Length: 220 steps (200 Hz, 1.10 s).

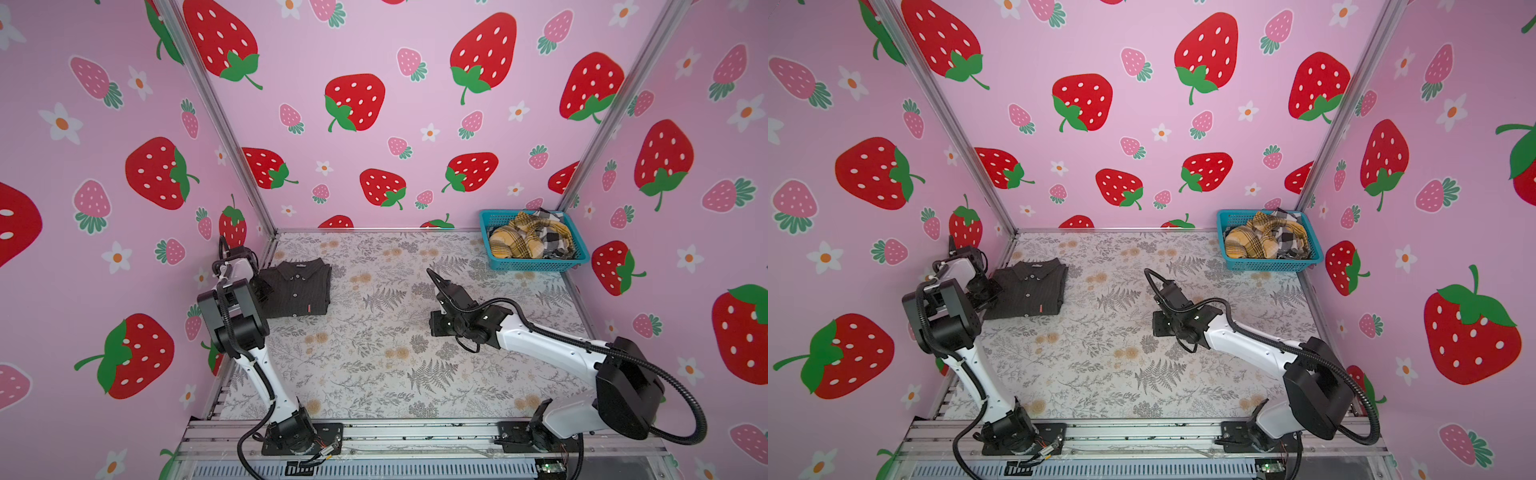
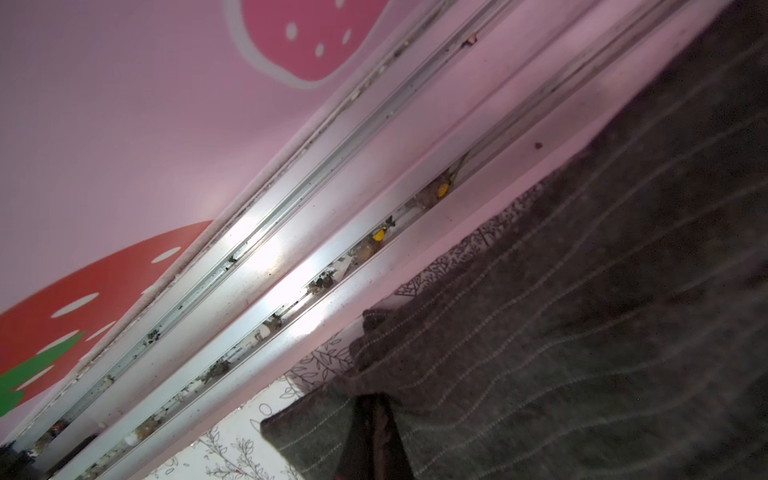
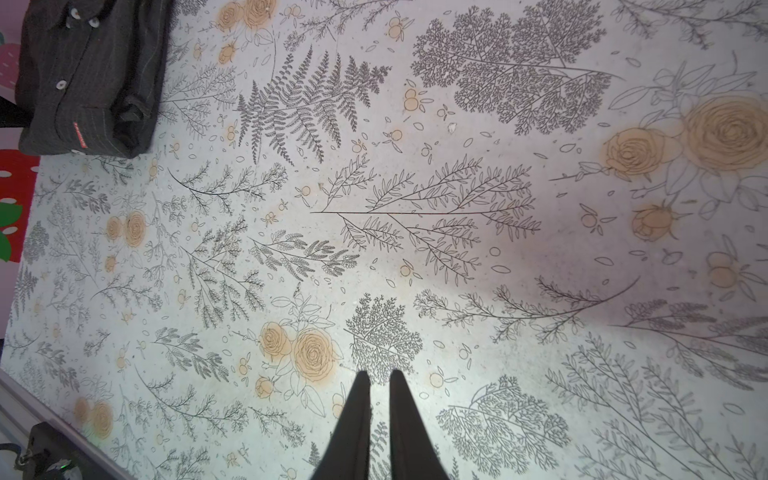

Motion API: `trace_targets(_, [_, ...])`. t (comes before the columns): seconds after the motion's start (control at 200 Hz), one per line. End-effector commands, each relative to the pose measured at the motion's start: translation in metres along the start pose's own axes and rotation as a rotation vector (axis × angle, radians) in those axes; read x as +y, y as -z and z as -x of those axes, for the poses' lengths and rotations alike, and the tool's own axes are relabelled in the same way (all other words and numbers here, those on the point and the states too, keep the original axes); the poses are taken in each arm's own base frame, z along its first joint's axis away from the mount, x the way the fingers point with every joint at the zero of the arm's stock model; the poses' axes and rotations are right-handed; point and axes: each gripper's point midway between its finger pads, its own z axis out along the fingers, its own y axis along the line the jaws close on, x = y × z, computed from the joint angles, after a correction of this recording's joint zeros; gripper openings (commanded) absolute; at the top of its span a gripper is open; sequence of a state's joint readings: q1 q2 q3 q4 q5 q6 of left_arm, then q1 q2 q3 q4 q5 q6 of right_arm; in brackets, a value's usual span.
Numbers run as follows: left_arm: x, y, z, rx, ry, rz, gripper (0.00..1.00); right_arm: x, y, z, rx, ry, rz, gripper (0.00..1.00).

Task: Fold and stack the long sleeve shirts

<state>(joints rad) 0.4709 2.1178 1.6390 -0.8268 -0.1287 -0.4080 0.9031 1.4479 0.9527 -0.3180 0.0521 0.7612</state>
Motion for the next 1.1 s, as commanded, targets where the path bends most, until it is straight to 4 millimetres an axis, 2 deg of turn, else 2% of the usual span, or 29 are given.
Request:
trace_targets(0.0, [-0.007, 0.02, 0.005, -0.032, 0.027, -0.054, 0.17, -0.003, 0.008, 0.005, -0.014, -0.006, -0.022, 0.14])
trace_targets(0.11, [-0.018, 0.035, -0.004, -0.053, 0.031, -0.114, 0.21, -0.003, 0.012, 0.009, -0.03, -0.012, -0.031, 0.14])
trace_targets(0.24, [-0.053, 0.06, -0.029, -0.077, -0.038, -0.195, 0.25, -0.005, 0.023, 0.014, -0.065, -0.033, -0.033, 0.14])
trace_targets(0.385, [-0.098, 0.083, -0.073, -0.11, -0.156, -0.285, 0.26, -0.011, 0.036, 0.018, -0.106, -0.06, -0.043, 0.16])
trace_targets(0.495, [-0.137, 0.093, -0.116, -0.081, -0.285, -0.342, 0.2, -0.017, 0.044, 0.015, -0.121, -0.075, -0.053, 0.16])
trace_targets(0.6, [-0.16, 0.099, -0.142, -0.102, -0.383, -0.345, 0.2, -0.027, 0.053, 0.012, -0.144, -0.094, -0.075, 0.18])
trace_targets(0.75, [-0.17, 0.077, -0.152, -0.069, -0.417, -0.322, 0.19, -0.04, 0.063, 0.005, -0.171, -0.121, -0.092, 0.21])
trace_targets(0.89, [-0.177, 0.06, -0.156, -0.027, -0.438, -0.298, 0.17, -0.047, 0.062, -0.002, -0.164, -0.131, -0.098, 0.21])
trace_targets(1.095, [-0.168, 0.052, -0.151, -0.04, -0.437, -0.242, 0.16, -0.045, 0.061, 0.003, -0.161, -0.118, -0.098, 0.21])
